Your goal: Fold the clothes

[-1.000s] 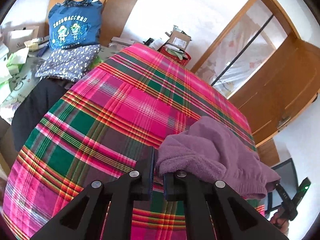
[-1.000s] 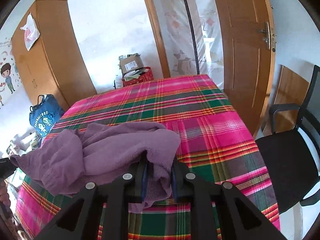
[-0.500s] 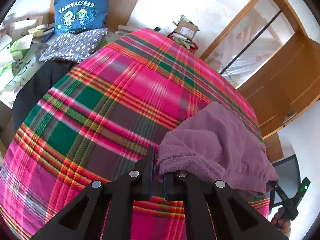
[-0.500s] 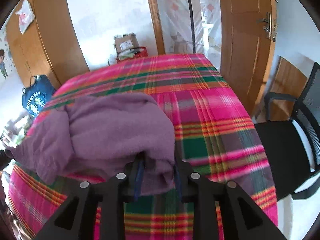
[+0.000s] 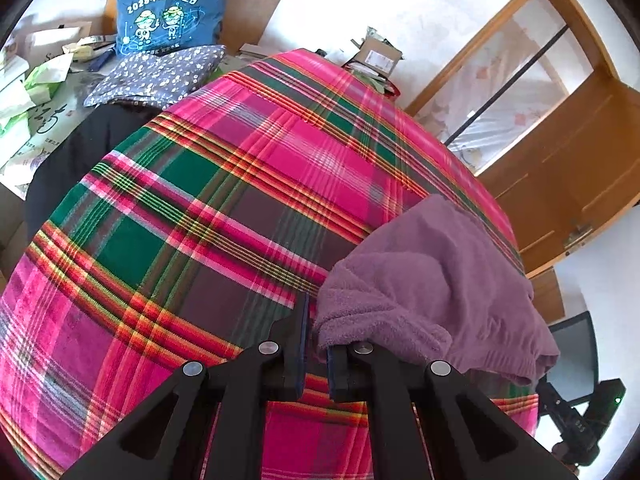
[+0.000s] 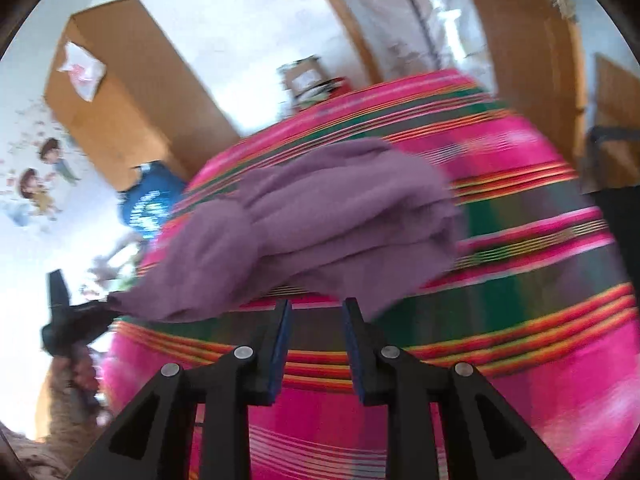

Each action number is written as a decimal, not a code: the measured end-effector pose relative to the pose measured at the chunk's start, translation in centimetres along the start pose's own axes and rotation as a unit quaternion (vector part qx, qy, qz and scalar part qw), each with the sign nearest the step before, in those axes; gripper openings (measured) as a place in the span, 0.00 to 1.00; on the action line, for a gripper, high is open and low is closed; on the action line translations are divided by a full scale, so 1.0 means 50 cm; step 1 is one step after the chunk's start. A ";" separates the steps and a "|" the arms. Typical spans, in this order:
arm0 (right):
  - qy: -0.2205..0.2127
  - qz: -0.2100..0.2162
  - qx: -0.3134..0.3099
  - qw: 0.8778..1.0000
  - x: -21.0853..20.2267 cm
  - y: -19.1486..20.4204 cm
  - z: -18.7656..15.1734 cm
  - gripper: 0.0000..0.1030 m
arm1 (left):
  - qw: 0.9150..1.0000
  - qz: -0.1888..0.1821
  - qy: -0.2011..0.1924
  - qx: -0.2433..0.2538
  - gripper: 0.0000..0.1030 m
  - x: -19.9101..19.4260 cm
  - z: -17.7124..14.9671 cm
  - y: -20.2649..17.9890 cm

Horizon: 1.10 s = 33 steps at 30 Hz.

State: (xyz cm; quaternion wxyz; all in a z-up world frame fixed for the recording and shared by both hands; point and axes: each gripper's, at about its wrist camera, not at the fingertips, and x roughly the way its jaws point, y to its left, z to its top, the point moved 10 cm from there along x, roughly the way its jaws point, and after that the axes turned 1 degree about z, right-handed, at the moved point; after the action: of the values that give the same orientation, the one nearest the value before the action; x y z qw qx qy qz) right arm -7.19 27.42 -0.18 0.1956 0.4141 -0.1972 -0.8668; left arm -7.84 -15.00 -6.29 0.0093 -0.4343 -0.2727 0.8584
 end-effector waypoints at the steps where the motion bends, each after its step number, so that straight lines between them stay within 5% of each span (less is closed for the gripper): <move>1: 0.007 0.022 0.003 1.000 0.015 0.015 -0.003 0.27 | 1.000 -0.001 0.000 0.000 0.07 -0.002 -0.002 0.000; 5: 0.031 0.040 -0.019 0.999 0.062 0.050 -0.018 0.42 | 1.000 -0.005 -0.003 -0.007 0.07 -0.016 -0.012 0.005; 17: 0.036 0.165 0.047 0.984 0.064 0.071 -0.011 0.47 | 1.000 0.004 0.012 -0.019 0.07 -0.016 -0.049 0.034; 22: 0.030 0.228 0.116 0.966 0.066 0.062 -0.008 0.51 | 1.000 0.009 0.014 -0.009 0.07 -0.012 -0.054 0.039; 27: 0.049 0.225 0.129 0.965 0.099 0.068 -0.018 0.53 | 1.000 0.011 0.017 -0.007 0.07 -0.008 -0.060 0.045; 29: 0.050 0.229 0.134 0.963 0.108 0.075 -0.013 0.50 | 1.000 0.011 0.018 -0.007 0.07 -0.007 -0.062 0.047; 31: 0.046 0.232 0.122 0.964 0.105 0.089 0.001 0.30 | 1.000 0.009 0.018 -0.008 0.07 -0.007 -0.064 0.048; 33: 0.041 0.234 0.105 0.966 0.100 0.107 0.017 0.20 | 1.000 0.006 0.018 -0.008 0.07 -0.007 -0.064 0.047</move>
State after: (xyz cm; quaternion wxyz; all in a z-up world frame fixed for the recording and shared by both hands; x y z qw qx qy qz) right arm -9.83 20.56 -0.19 0.3568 0.4094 -0.3703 -0.7536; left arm -4.69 -15.63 -8.68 0.0059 -0.4516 -0.2769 0.8481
